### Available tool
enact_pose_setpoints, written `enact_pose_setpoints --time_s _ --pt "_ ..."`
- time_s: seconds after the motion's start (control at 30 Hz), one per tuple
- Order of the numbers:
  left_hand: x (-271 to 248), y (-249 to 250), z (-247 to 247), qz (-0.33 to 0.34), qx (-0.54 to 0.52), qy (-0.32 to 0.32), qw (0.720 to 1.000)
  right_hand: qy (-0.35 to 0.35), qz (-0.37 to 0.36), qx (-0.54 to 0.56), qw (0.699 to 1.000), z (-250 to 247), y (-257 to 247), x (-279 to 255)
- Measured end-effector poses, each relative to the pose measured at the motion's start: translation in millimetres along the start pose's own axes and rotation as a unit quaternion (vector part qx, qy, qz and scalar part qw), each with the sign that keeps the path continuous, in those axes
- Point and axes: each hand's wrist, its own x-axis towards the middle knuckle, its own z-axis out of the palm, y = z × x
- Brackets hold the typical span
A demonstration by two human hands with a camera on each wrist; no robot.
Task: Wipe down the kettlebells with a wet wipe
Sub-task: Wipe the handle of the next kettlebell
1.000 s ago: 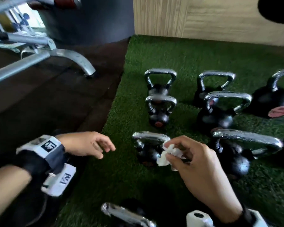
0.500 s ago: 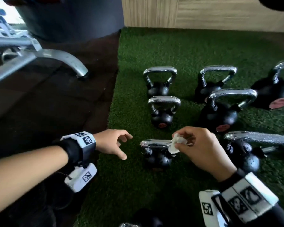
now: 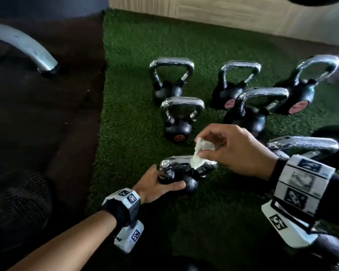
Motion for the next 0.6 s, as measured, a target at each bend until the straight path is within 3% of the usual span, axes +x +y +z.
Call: enact_pose_setpoints --time_s 0.2,0.4,0.6 --pt "7 -1 -5 0.012 -0.025 -0.036 0.999 0.035 -0.036 -0.038 0.998 17 -11 -5" --pt "9 -5 -6 0.028 -0.012 -0.028 0.999 0.062 -0.058 -0.057 0.995 29 -14 -10" --pt "3 -1 -3 0.004 -0.026 -0.03 0.999 0.081 0.038 -0.115 0.989 20 -5 -23"
